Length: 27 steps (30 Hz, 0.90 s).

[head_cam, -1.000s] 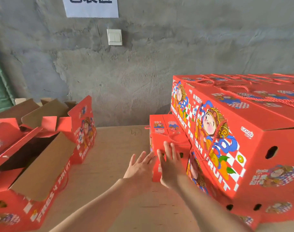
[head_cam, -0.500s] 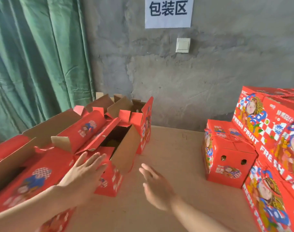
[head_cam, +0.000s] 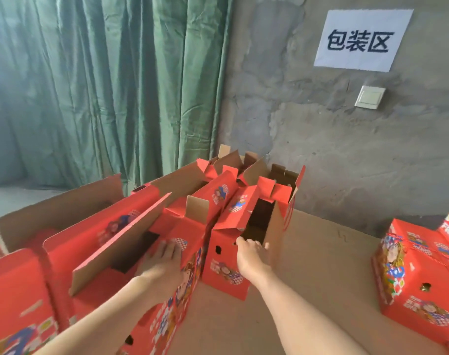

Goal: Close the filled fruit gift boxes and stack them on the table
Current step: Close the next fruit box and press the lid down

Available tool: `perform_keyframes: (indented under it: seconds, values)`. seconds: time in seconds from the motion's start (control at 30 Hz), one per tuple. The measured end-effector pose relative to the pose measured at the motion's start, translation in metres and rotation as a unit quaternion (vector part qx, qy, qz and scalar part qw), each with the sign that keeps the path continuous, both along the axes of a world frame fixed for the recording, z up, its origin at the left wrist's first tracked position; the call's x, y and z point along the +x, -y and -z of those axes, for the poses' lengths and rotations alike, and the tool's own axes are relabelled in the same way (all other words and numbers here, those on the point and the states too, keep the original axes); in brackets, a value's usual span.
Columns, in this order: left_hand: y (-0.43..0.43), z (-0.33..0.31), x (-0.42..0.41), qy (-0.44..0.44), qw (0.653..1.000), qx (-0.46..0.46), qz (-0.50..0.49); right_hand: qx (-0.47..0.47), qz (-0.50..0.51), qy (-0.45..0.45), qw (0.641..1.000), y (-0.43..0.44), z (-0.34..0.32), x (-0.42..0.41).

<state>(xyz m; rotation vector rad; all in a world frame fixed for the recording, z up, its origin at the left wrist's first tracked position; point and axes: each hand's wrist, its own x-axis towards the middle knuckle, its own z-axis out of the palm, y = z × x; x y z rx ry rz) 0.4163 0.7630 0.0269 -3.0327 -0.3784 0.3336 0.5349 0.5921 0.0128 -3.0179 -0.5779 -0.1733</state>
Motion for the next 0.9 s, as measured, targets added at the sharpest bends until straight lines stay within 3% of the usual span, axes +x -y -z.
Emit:
perform_keyframes:
  seconds: [0.17, 0.33, 0.4, 0.5, 0.57, 0.63, 0.73, 0.83, 0.9]
  values:
    - [-0.006, 0.006, -0.003, 0.04, 0.998, -0.038, -0.007, -0.005, -0.038, 0.005, 0.999, 0.041, 0.009, -0.067]
    - [-0.01, 0.004, -0.008, 0.075, 0.997, -0.011, 0.014, 0.05, -0.083, 0.118, 0.988, 0.121, 0.014, -0.156]
    - [-0.001, 0.003, -0.012, 0.143, 0.988, -0.034, 0.041, 0.06, -0.112, 0.167, 0.978, 0.154, 0.017, -0.187]
    - [0.028, 0.0, -0.022, 0.272, 0.924, -0.267, 0.035, 0.073, -0.138, 0.132, 0.979, 0.2, 0.007, -0.22]
    - [0.046, -0.004, -0.031, 0.314, 0.883, -0.35, 0.005, 0.038, -0.123, 0.058, 0.99, 0.23, -0.004, -0.232]
    - [0.059, -0.005, -0.041, 0.308, 0.86, -0.406, 0.006, 0.07, -0.089, 0.005, 0.994, 0.252, -0.012, -0.238]
    - [0.075, -0.001, -0.065, 0.256, 0.812, -0.524, 0.017, 0.26, 0.01, -0.096, 0.961, 0.259, -0.017, -0.247]
    - [0.078, 0.011, -0.088, 0.248, 0.761, -0.599, -0.038, 0.383, 0.1, -0.105, 0.912, 0.252, -0.019, -0.265]
    - [0.074, 0.017, -0.103, 0.194, 0.693, -0.689, -0.08, 0.442, 0.109, -0.127, 0.881, 0.248, -0.012, -0.28]
